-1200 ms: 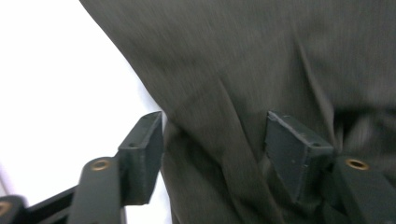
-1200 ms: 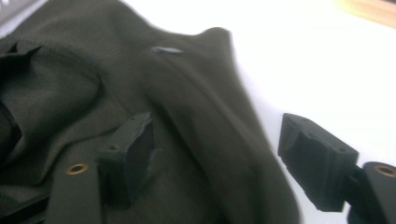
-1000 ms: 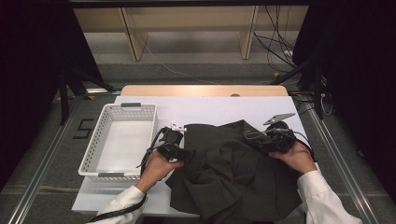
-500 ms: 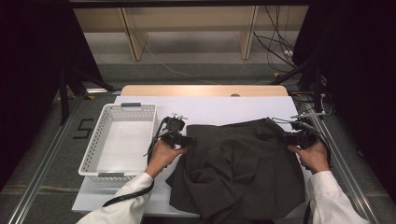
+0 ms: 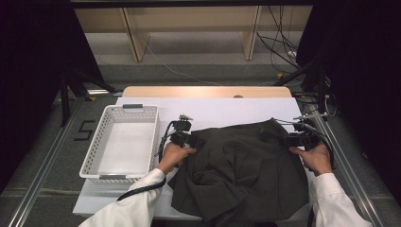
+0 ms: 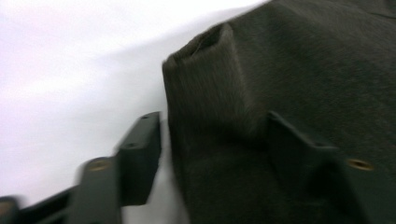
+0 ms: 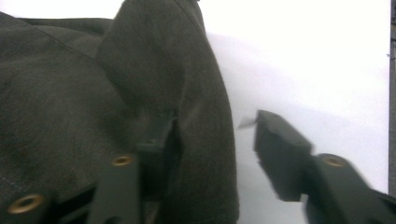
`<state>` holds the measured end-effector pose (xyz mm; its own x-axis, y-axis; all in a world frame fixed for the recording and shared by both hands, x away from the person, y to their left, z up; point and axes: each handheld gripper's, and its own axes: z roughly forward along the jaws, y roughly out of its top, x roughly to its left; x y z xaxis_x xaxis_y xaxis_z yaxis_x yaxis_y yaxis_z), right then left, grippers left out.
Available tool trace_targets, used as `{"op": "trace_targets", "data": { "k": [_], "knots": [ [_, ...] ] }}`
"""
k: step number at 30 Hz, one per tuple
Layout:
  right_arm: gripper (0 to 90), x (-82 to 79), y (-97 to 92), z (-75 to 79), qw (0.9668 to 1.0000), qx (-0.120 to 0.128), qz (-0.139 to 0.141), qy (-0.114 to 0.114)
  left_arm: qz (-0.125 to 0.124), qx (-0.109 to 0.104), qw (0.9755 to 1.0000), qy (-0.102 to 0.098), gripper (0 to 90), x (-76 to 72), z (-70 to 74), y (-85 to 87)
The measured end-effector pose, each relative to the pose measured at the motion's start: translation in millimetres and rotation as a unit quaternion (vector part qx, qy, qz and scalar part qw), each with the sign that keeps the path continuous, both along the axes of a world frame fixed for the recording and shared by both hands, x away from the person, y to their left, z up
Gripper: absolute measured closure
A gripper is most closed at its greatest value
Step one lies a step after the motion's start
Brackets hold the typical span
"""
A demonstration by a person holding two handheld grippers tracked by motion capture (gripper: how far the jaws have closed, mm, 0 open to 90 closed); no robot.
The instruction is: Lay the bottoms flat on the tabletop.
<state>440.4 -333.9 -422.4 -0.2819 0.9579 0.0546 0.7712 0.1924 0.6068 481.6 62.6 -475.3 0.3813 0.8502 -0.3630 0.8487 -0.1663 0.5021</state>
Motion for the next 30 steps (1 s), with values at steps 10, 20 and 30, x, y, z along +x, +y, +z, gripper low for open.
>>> {"op": "trace_targets", "data": {
  "k": [10, 20, 30],
  "knots": [
    [84.0, -4.9, -0.6, 8.1, 0.9994, 0.006, 0.017, -0.030, -0.029, 0.032, 0.9965, -0.072, 86.1, -11.1, 18.9, 2.7],
    [85.1, -15.3, -6.4, 41.0, 0.9948, 0.055, 0.018, -0.084, -0.006, -0.001, 0.9889, -0.148, 86.2, -9.0, 88.6, 35.0],
    [84.7, 2.3, 10.3, 67.8, 0.9910, 0.073, 0.020, -0.111, 0.029, 0.008, 0.9872, -0.157, 86.0, 32.2, 132.4, 44.7]
  ]
}}
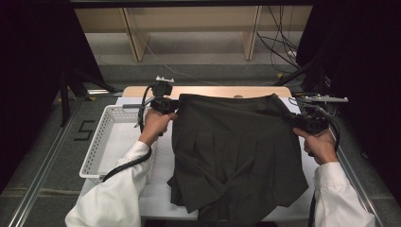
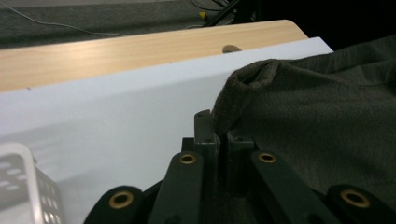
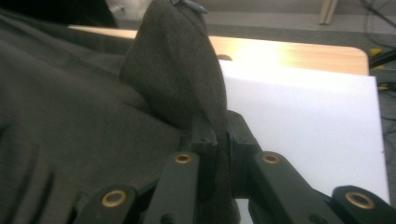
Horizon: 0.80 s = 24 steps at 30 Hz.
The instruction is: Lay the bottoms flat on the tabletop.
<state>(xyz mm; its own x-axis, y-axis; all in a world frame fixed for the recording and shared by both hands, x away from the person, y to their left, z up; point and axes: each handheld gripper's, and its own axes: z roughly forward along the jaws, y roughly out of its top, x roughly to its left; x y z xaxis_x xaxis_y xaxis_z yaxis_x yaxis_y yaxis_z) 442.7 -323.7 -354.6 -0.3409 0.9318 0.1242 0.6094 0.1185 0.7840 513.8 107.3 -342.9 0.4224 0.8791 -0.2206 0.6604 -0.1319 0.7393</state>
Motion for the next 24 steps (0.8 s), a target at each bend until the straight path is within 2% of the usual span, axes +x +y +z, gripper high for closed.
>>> {"op": "trace_targets", "data": {
  "k": [1, 2, 3, 5, 8, 11, 12, 14, 17, 19, 21, 24],
  "knots": [
    [84.7, 4.2, 4.1, -1.7, 0.9998, -0.020, 0.001, 0.008, 0.002, 0.016, 0.9999, -0.002, 86.0, 3.9, -0.7, -3.5],
    [84.8, 7.6, 5.7, -2.8, 0.9996, -0.022, 0.001, 0.014, 0.005, 0.027, 0.9996, -0.004, 86.0, 8.1, -2.5, -7.0],
    [84.8, 10.1, 5.1, -2.7, 0.9998, -0.012, 0.002, 0.016, 0.010, 0.029, 0.9995, -0.001, 86.0, 12.4, -4.0, -8.9],
    [84.8, 13.3, 1.3, -0.3, 0.9999, 0.009, -0.003, 0.013, 0.014, 0.016, 0.9997, 0.008, 86.0, 20.3, -4.7, -9.7],
    [84.8, 17.9, 0.1, 3.8, 0.9999, -0.001, -0.010, 0.008, 0.016, 0.013, 0.9998, 0.009, 85.9, 27.4, -0.4, -12.0],
    [84.6, 22.3, 1.9, 9.0, 0.9998, -0.009, -0.017, 0.001, 0.019, 0.025, 0.9995, 0.001, 85.8, 29.0, 2.0, -16.2],
    [84.1, 24.3, 2.9, 9.3, 0.9997, -0.012, -0.020, 0.000, 0.019, 0.023, 0.9996, 0.002, 85.8, 29.2, 2.0, -15.8],
    [81.3, 28.5, 3.5, 7.5, 0.9997, -0.016, -0.012, 0.016, 0.018, 0.014, 0.9997, 0.005, 85.8, 28.6, 0.9, -15.4],
    [79.1, 29.8, 0.3, 5.7, 0.9998, -0.007, 0.002, 0.020, 0.010, 0.016, 0.9998, 0.002, 85.8, 25.6, 1.0, -15.2],
    [79.6, 31.2, -1.2, 3.9, 0.9997, -0.006, 0.003, 0.024, 0.008, 0.015, 0.9999, 0.002, 85.8, 24.1, 1.5, -15.1],
    [83.7, 32.3, -0.4, 0.7, 0.9994, -0.015, 0.003, 0.030, 0.009, 0.012, 0.9999, 0.000, 85.8, 23.0, 1.5, -15.2],
    [85.0, 30.8, 0.8, -1.1, 0.9993, -0.024, 0.005, 0.029, 0.002, 0.008, 1.0000, -0.004, 85.7, 19.8, 1.1, -15.9]
  ]
}}
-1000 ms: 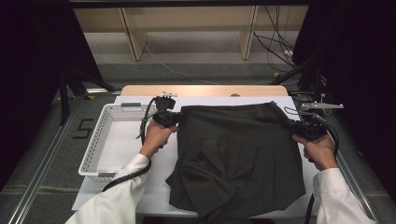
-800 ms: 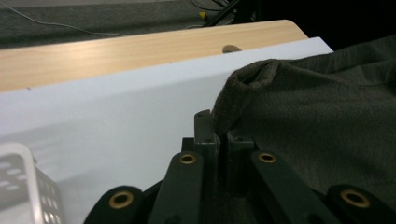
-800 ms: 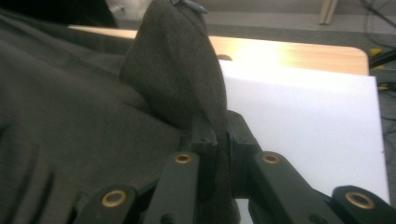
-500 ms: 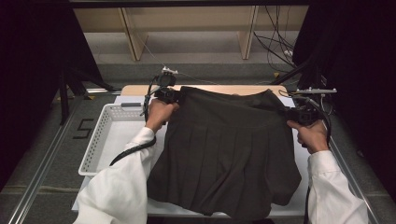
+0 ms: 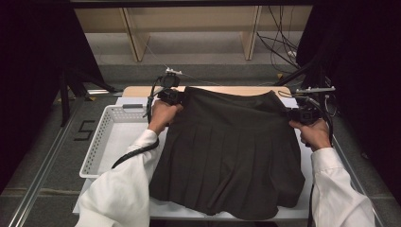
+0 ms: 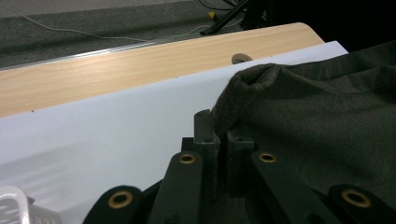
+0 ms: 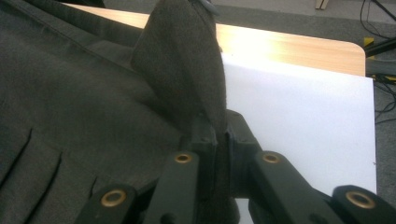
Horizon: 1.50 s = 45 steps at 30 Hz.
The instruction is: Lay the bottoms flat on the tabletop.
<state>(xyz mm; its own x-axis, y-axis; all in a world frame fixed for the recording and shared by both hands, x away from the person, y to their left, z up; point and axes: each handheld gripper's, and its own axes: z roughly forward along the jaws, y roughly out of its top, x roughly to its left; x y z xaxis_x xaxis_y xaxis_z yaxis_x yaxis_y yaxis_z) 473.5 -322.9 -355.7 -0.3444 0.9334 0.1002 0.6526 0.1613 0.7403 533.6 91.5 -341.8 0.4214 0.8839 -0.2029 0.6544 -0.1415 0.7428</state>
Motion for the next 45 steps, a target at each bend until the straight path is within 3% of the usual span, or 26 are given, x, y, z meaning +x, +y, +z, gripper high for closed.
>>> {"op": "trace_targets", "data": {
  "k": [3, 7, 8, 11, 13, 14, 15, 16, 18, 20, 22, 23, 26, 29, 31, 33, 35, 36, 37, 41, 45],
  "knots": [
    [85.7, -1.9, -0.9, 8.2, 1.0000, 0.001, -0.002, -0.008, 0.002, -0.008, 1.0000, -0.004, 85.8, -0.8, 4.6, -0.3],
    [86.1, -1.4, -12.5, 35.0, 0.9973, 0.041, -0.026, -0.056, 0.018, -0.031, 0.9993, -0.015, 86.0, 2.5, 13.0, 0.9],
    [86.2, 0.5, -14.1, 38.4, 0.9969, 0.035, -0.037, -0.060, 0.014, -0.033, 0.9993, -0.013, 86.0, 3.4, 13.9, 0.3],
    [86.2, 8.2, -8.3, 39.6, 0.9992, -0.007, -0.024, -0.033, 0.011, -0.016, 0.9997, -0.014, 85.9, 4.3, 11.3, -7.6],
    [86.3, 10.0, -13.1, 43.2, 0.9967, 0.043, -0.044, -0.053, 0.018, -0.019, 0.9996, -0.012, 85.9, 6.2, 8.7, -8.7],
    [86.3, 12.3, -11.4, 42.5, 0.9965, 0.037, -0.051, -0.054, 0.020, -0.021, 0.9995, -0.010, 85.9, 7.2, 8.2, -8.1],
    [86.3, 15.0, -6.4, 41.1, 0.9979, 0.007, -0.048, -0.044, 0.021, -0.022, 0.9995, -0.008, 85.9, 8.1, 8.1, -7.6],
    [86.3, 16.6, -3.9, 40.9, 0.9981, -0.005, -0.043, -0.043, 0.020, -0.022, 0.9995, -0.008, 85.9, 8.3, 8.6, -6.8],
    [86.3, 16.6, -5.5, 44.6, 0.9958, 0.030, -0.057, -0.066, 0.026, -0.022, 0.9993, -0.018, 85.9, 8.4, 12.3, -3.9],
    [86.3, 19.3, -0.3, 46.1, 0.9964, 0.011, -0.053, -0.065, 0.028, -0.031, 0.9989, -0.019, 85.9, 10.6, 19.2, 1.0],
    [86.2, 21.0, 1.5, 50.0, 0.9963, 0.020, -0.051, -0.066, 0.040, -0.050, 0.9976, -0.026, 85.9, 13.4, 27.4, 5.8],
    [86.2, 21.9, 1.1, 51.5, 0.9952, 0.030, -0.056, -0.074, 0.041, -0.048, 0.9976, -0.027, 85.9, 14.6, 30.7, 7.2],
    [85.8, 26.2, 5.9, 52.9, 0.9955, 0.013, -0.060, -0.073, 0.043, -0.041, 0.9977, -0.034, 85.9, 16.6, 37.2, 5.5],
    [85.5, 28.7, 5.2, 54.0, 0.9938, 0.026, -0.070, -0.082, 0.051, -0.039, 0.9968, -0.048, 85.7, 17.6, 39.7, 2.7],
    [84.8, 31.9, 9.2, 50.8, 0.9951, 0.000, -0.071, -0.069, 0.049, -0.025, 0.9978, -0.038, 85.3, 20.9, 37.2, -0.1],
    [83.3, 32.8, 9.6, 47.7, 0.9952, 0.000, -0.073, -0.065, 0.056, -0.025, 0.9976, -0.034, 84.4, 22.6, 33.2, -1.6],
    [79.9, 33.0, 8.3, 46.7, 0.9950, 0.007, -0.075, -0.065, 0.062, -0.025, 0.9972, -0.034, 78.6, 22.9, 31.3, -2.2],
    [61.8, 34.4, 5.2, 44.6, 0.9942, 0.004, -0.085, -0.065, 0.073, -0.016, 0.9965, -0.037, 73.5, 22.3, 29.2, -3.0],
    [55.6, 35.3, 3.1, 44.0, 0.9945, 0.002, -0.088, -0.058, 0.074, -0.008, 0.9964, -0.040, 71.4, 21.4, 28.8, -3.2],
    [43.9, 28.4, -8.6, 44.1, 0.9947, -0.004, -0.087, -0.056, 0.062, -0.001, 0.9974, -0.036, 62.8, 14.3, 25.6, -2.3],
    [39.0, 13.0, -17.1, 30.4, 0.9969, -0.010, -0.071, -0.033, 0.026, 0.025, 0.9994, -0.001, 57.3, -1.1, 9.2, -8.4]
  ]
}}
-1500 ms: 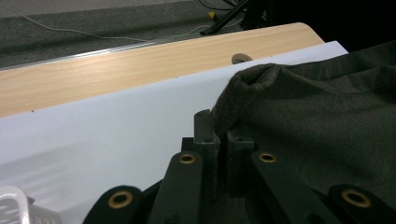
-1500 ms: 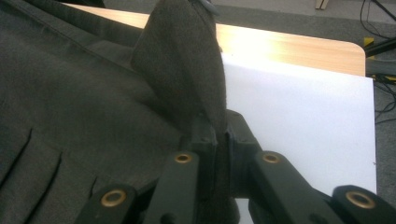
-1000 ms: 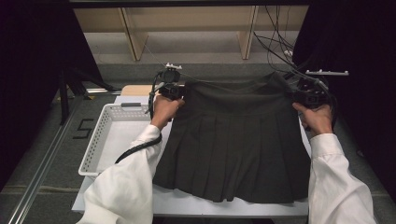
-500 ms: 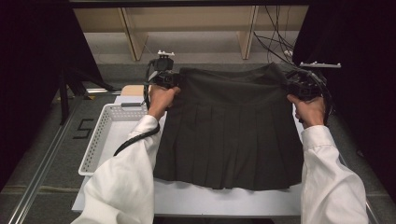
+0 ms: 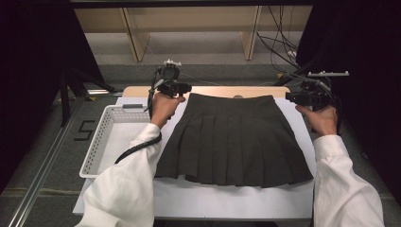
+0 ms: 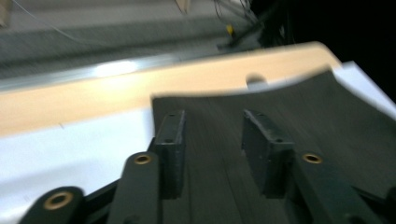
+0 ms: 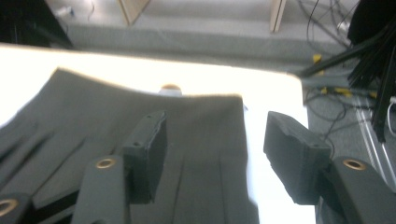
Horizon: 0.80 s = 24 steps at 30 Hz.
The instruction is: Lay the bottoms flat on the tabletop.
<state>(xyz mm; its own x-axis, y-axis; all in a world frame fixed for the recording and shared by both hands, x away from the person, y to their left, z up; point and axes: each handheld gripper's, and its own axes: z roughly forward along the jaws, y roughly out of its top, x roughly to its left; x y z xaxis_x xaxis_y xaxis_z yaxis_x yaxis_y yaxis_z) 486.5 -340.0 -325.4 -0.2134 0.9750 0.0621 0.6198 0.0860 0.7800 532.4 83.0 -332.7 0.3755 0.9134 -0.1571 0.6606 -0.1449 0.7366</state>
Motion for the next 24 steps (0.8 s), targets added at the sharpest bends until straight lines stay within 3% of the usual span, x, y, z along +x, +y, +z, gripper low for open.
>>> {"op": "trace_targets", "data": {
  "k": [4, 9, 12, 14, 16, 18, 20, 22, 24],
  "knots": [
    [35.5, -19.7, -7.1, -27.9, 0.9991, -0.014, 0.020, 0.035, -0.038, 0.041, 0.9976, 0.041, 48.2, -24.9, -28.1, -6.9],
    [33.1, -45.1, -15.5, -61.0, 0.9965, -0.020, 0.034, 0.074, -0.068, 0.047, 0.9940, 0.072, 41.2, -53.9, -62.9, -3.3],
    [32.7, -59.5, -21.3, -83.6, 0.9948, -0.004, 0.042, 0.093, -0.073, 0.044, 0.9921, 0.092, 36.5, -70.9, -77.7, 0.6],
    [30.9, -64.4, -24.9, -99.0, 0.9917, -0.016, 0.041, 0.120, -0.075, 0.062, 0.9904, 0.099, 33.4, -81.0, -85.4, 1.5],
    [30.9, -70.2, -30.8, -109.8, 0.9906, -0.004, 0.034, 0.133, -0.081, 0.081, 0.9870, 0.113, 30.5, -88.7, -90.1, 1.0],
    [29.6, -75.5, -33.2, -116.5, 0.9888, -0.002, 0.030, 0.146, -0.076, 0.084, 0.9872, 0.112, 30.8, -97.8, -93.5, -0.6],
    [28.5, -80.3, -33.6, -122.7, 0.9872, -0.002, 0.027, 0.157, -0.087, 0.108, 0.9825, 0.124, 29.0, -104.1, -102.3, -5.2],
    [28.1, -83.8, -32.7, -130.1, 0.9848, -0.004, 0.031, 0.171, -0.095, 0.114, 0.9772, 0.152, 27.8, -103.7, -113.4, -4.5],
    [27.9, -85.9, -32.4, -136.9, 0.9826, 0.007, 0.034, 0.182, -0.090, 0.113, 0.9754, 0.167, 27.2, -103.1, -121.6, -2.4]
  ]
}}
